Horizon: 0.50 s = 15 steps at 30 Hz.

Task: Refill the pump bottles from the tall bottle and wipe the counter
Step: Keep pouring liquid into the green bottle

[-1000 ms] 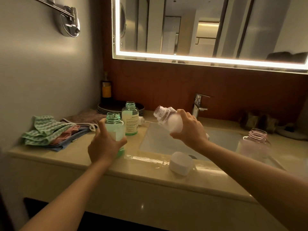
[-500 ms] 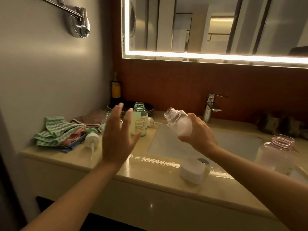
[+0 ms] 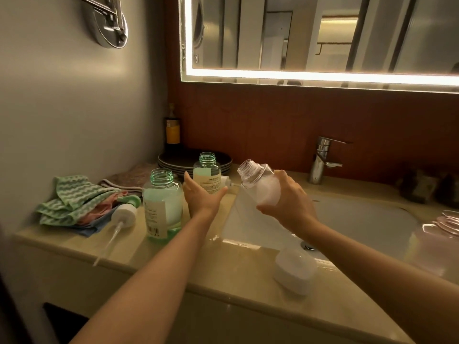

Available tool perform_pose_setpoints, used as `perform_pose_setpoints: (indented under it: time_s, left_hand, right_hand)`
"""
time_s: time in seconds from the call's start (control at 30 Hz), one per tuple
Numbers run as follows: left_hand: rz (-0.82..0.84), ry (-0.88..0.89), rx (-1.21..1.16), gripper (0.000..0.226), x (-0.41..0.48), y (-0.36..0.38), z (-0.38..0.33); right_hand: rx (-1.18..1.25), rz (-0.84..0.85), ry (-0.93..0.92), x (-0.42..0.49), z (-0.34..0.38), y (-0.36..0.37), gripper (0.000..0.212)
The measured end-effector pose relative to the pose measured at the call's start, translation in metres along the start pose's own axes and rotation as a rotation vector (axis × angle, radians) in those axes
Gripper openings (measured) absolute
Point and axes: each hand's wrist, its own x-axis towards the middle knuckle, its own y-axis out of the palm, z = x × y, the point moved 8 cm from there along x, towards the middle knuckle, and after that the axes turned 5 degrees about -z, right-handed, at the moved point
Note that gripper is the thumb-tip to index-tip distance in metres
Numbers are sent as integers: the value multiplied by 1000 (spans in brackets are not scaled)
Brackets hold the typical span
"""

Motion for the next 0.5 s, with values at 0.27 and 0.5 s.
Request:
perform_pose_setpoints:
  time_s: [0.27,0.5]
  left_hand:
    - [-135,72,120,103,14,8,-8]
    - [-100,117,123,88,2,8,-12]
  right_hand:
    - [-13,22,8,9,-8,6,73]
    - [-29,11,8,7,-18,-6,74]
